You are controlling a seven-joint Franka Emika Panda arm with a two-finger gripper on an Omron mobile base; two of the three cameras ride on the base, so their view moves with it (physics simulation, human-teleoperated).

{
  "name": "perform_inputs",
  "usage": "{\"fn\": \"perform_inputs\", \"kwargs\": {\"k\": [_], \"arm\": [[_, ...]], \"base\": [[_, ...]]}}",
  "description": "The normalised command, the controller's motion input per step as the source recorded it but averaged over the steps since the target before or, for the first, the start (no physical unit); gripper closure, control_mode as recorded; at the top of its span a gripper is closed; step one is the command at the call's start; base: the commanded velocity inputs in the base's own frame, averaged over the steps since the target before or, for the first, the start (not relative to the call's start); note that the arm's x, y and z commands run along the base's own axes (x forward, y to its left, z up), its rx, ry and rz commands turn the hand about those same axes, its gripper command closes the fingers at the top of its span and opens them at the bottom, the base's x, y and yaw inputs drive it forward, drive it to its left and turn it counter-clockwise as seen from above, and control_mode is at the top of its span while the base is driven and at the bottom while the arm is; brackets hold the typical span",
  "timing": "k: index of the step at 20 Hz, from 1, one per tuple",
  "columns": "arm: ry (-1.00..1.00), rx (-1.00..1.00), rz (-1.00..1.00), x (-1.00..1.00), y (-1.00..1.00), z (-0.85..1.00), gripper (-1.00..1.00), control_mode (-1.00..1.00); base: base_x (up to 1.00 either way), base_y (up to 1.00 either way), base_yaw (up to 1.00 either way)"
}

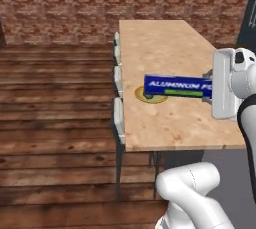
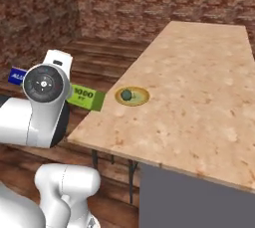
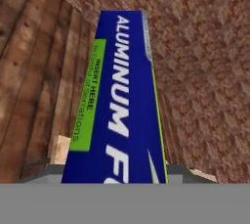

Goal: Retrieve the tupperware and aluminum foil from the cabinet and place them on the dining counter near the plate with lemon wedge and broccoli to prepare for storing leftovers.

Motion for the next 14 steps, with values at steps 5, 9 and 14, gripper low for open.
{"fn": "perform_inputs", "kwargs": {"k": [5, 9, 14], "arm": [[0.00, 0.00, 0.00, 0.00, 0.00, 0.00, 1.00, 1.00], [0.00, 0.00, 0.00, 0.00, 0.00, 0.00, 1.00, 1.00], [0.00, 0.00, 0.00, 0.00, 0.00, 0.00, 1.00, 1.00]], "base": [[0.40, 1.00, -0.58], [0.39, 0.97, -0.71], [0.38, 0.91, -0.74]]}}
